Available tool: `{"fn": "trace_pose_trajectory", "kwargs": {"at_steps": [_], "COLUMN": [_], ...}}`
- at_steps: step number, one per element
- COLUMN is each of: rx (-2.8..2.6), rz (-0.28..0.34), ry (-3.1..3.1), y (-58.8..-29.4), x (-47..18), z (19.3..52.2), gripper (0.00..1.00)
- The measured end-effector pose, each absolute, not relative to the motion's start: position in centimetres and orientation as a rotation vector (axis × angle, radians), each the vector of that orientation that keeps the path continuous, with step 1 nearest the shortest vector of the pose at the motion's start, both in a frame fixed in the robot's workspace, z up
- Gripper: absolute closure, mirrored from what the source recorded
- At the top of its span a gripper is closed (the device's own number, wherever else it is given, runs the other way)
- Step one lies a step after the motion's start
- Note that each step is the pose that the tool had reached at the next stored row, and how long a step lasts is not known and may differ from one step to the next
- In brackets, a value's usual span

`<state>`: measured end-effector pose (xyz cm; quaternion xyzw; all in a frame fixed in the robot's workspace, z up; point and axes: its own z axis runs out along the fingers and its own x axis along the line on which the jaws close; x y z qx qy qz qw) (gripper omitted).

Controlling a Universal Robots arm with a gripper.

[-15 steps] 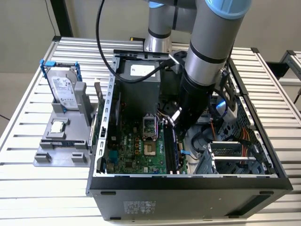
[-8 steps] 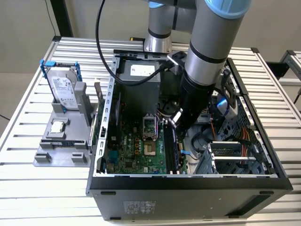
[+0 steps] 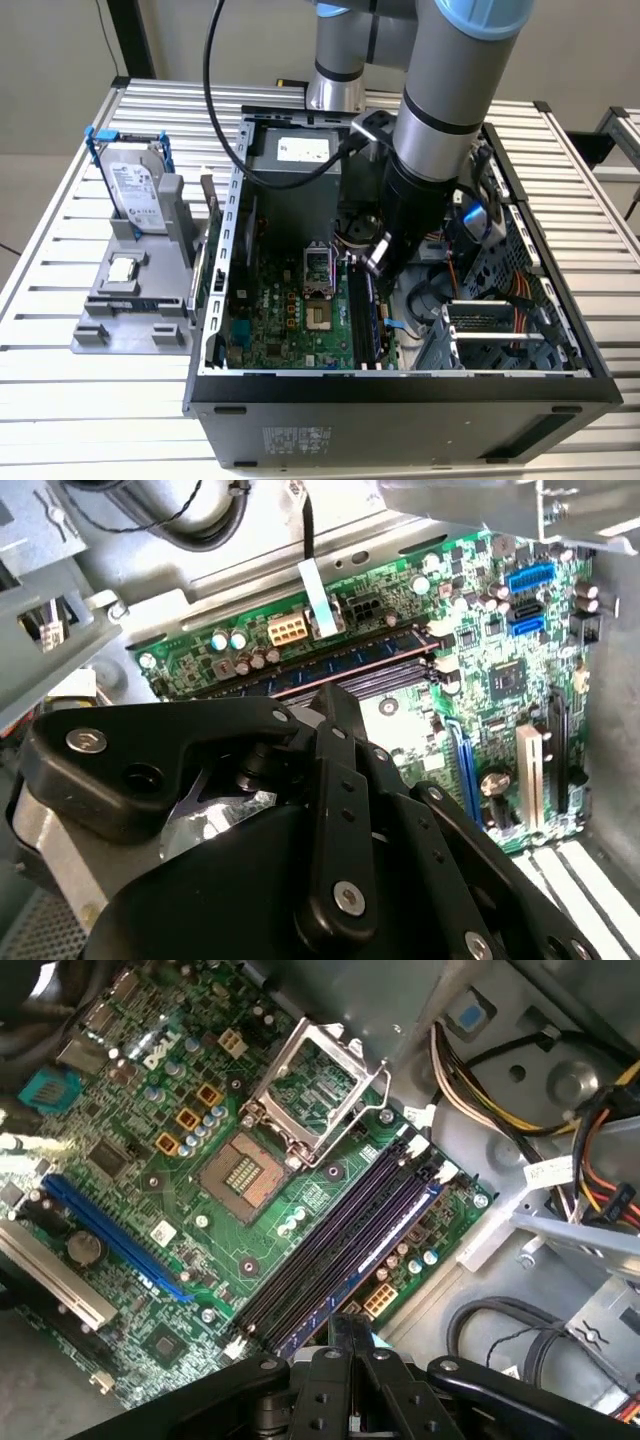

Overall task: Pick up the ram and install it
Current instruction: 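Press down the ram until it locks into place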

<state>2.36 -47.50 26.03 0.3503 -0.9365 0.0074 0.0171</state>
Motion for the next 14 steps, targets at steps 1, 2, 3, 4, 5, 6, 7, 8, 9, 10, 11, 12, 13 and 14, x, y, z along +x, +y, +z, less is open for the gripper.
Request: {"fn": "trace_pose_trajectory", "kwargs": {"at_steps": [1, 2, 3, 4, 5, 6, 7, 8, 9, 10, 11, 12, 13, 14], "rx": [1.108, 1.129, 1.147, 1.167, 1.188, 1.207, 1.230, 1.252, 1.273, 1.298, 1.320, 1.343, 1.367, 1.389], "rz": [0.021, 0.017, 0.014, 0.011, 0.007, 0.003, 0.000, -0.003, -0.004, -0.006, -0.008, -0.008, -0.008, -0.008], "ry": [-2.904, -2.897, -2.891, -2.884, -2.877, -2.870, -2.861, -2.852, -2.844, -2.833, -2.824, -2.813, -2.801, -2.791], "y": [-47.50, -47.50, -47.50, -47.50, -47.50, -47.50, -47.50, -47.49, -47.49, -47.50, -47.49, -47.49, -47.50, -47.50], "x": [2.36, 2.36, 2.36, 2.35, 2.35, 2.36, 2.36, 2.36, 2.36, 2.36, 2.36, 2.36, 2.36, 2.36], "z": [26.03, 26.03, 26.02, 26.03, 26.02, 26.02, 26.02, 26.01, 26.01, 26.01, 26.00, 25.99, 25.99, 25.98], "gripper": [1.00, 1.00, 1.00, 1.00, 1.00, 1.00, 1.00, 1.00, 1.00, 1.00, 1.00, 1.00, 1.00, 1.00]}}
